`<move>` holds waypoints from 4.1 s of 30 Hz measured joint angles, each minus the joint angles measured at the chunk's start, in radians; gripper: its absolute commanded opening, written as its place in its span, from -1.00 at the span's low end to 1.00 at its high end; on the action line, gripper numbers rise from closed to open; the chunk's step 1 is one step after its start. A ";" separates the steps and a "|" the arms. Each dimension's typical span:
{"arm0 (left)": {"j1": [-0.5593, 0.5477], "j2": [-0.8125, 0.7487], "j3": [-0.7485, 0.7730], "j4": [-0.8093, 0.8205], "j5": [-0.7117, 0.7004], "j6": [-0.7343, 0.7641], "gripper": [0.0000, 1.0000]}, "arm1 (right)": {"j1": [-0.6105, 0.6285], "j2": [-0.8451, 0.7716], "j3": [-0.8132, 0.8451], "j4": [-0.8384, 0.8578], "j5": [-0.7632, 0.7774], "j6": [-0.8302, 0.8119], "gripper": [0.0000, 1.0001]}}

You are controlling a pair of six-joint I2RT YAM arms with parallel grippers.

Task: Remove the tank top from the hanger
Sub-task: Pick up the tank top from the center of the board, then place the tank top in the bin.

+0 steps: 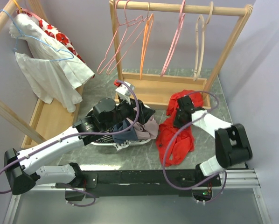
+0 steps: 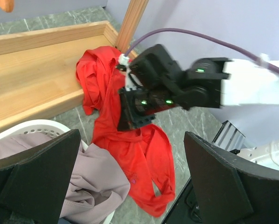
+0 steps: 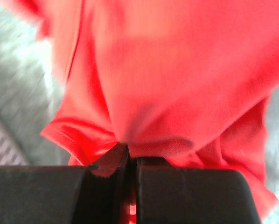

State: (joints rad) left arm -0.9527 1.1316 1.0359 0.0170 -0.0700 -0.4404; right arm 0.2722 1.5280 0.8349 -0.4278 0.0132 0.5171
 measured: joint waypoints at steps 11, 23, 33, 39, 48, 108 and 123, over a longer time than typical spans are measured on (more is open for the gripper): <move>0.016 0.003 0.000 0.000 -0.018 0.001 0.99 | 0.042 -0.580 0.110 -0.178 -0.064 -0.035 -1.00; 0.029 -0.073 -0.014 0.009 -0.177 -0.026 0.99 | 0.064 -0.734 0.433 -0.359 -0.261 -0.153 -1.00; 0.029 -0.219 -0.112 -0.012 -0.412 -0.095 0.99 | 0.117 -0.576 0.744 -0.354 -0.552 -0.212 -1.00; 0.029 -0.248 -0.138 -0.026 -0.477 -0.121 0.99 | 0.205 -0.449 0.889 -0.320 -0.670 -0.234 -1.00; 0.029 -0.285 -0.165 -0.023 -0.556 -0.153 0.99 | 0.314 -0.288 1.106 -0.207 -0.780 -0.249 -1.00; 0.030 -0.301 -0.221 -0.090 -0.641 -0.136 0.99 | 0.537 0.122 0.474 -0.095 -0.127 -0.162 0.35; 0.031 -0.147 -0.212 -0.029 -0.361 -0.120 0.99 | 0.540 -0.300 0.228 -0.140 0.183 0.006 0.52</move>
State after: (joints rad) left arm -0.9222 0.9844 0.8242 -0.0116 -0.4309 -0.5602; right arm 0.8120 1.2278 1.0630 -0.5678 0.1967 0.5228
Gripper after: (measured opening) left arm 0.995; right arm 0.759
